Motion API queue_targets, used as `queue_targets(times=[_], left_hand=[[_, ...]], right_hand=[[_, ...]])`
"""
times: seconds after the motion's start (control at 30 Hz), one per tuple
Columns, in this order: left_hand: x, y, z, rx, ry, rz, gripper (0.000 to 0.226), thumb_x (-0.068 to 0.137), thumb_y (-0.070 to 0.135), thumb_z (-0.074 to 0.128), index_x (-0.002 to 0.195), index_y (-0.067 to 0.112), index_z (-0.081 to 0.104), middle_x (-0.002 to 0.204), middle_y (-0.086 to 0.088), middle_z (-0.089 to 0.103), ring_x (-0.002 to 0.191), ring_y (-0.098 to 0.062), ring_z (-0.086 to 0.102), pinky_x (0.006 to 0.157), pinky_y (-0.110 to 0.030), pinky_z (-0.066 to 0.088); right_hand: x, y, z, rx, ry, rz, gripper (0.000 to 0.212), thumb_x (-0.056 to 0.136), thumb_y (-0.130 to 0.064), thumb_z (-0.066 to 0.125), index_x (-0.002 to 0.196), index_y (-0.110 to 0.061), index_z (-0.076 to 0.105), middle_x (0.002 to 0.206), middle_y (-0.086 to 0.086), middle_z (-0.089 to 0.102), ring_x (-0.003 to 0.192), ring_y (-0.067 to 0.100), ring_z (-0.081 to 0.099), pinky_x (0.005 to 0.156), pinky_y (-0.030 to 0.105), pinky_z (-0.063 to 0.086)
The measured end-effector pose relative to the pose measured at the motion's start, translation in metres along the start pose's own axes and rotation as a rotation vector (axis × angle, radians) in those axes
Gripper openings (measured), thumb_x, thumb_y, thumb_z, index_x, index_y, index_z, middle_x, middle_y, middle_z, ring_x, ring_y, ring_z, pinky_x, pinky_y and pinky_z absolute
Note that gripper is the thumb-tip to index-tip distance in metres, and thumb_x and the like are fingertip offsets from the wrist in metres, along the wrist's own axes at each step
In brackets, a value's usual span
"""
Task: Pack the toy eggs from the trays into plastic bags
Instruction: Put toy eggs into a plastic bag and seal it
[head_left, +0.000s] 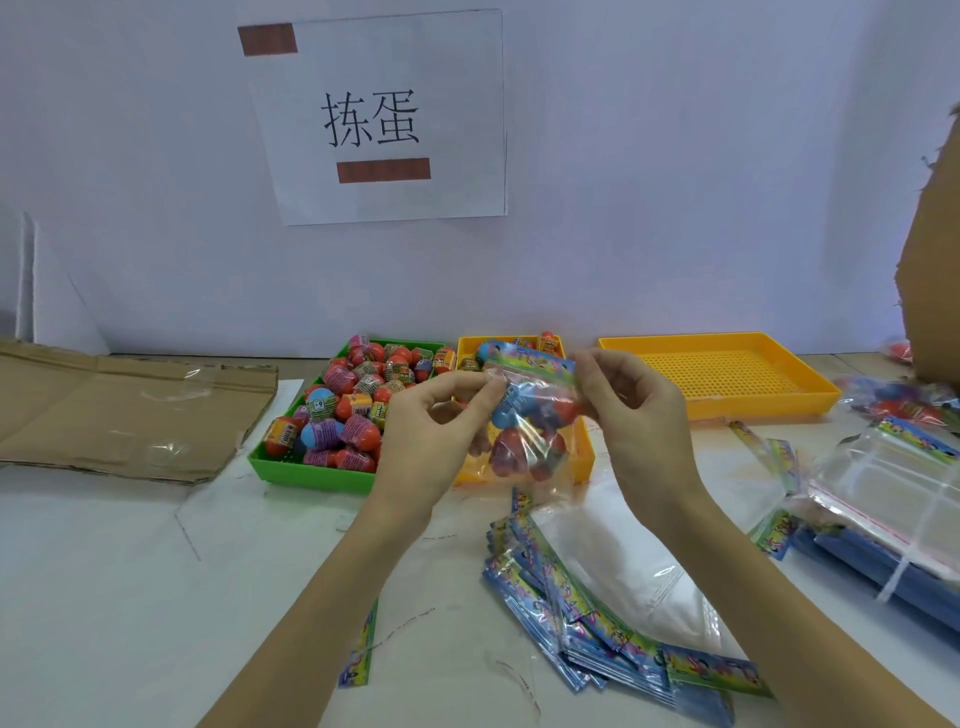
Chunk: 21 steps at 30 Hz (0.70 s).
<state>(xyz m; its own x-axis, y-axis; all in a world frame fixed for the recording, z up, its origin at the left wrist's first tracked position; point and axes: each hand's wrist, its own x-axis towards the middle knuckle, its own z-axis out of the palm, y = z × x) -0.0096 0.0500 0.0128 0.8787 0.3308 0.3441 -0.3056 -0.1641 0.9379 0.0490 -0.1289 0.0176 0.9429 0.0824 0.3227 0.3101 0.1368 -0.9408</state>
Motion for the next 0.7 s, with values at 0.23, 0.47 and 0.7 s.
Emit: queue_targets(times=[0.23,0.47,0.7], left_hand=[[0.007,-0.005,-0.005,-0.143,0.175,-0.145,0.019,0.100,0.032,0.070,0.106,0.014,0.072,0.089,-0.004,0.073,0.067,-0.019,0.068,0.053,-0.028,0.055],[0.016,0.001,-0.025,0.010,-0.148,-0.217,0.064,0.089,0.065,0.065,0.087,0.001,0.065,0.079,-0.017,0.059,0.058,-0.020,0.054,0.048,-0.024,0.043],[0.008,0.003,-0.016,0.060,-0.073,0.030,0.036,0.104,0.041,0.058,0.083,0.012,0.056,0.063,-0.010,0.044,0.051,-0.021,0.040,0.044,-0.026,0.037]], right_hand=[[-0.007,0.001,0.005,-0.117,-0.413,0.172,0.031,0.099,-0.040,0.064,0.106,-0.012,0.076,0.094,0.007,0.079,0.090,0.024,0.076,0.081,0.035,0.062],[-0.004,-0.014,-0.010,-0.238,-0.649,0.127,0.030,0.092,-0.049,0.069,0.092,-0.021,0.079,0.083,0.007,0.072,0.078,0.015,0.063,0.073,0.025,0.050],[-0.002,-0.008,-0.007,-0.149,-0.414,0.047,0.051,0.101,-0.045,0.054,0.063,-0.015,0.069,0.064,0.004,0.061,0.064,0.019,0.051,0.068,0.033,0.044]])
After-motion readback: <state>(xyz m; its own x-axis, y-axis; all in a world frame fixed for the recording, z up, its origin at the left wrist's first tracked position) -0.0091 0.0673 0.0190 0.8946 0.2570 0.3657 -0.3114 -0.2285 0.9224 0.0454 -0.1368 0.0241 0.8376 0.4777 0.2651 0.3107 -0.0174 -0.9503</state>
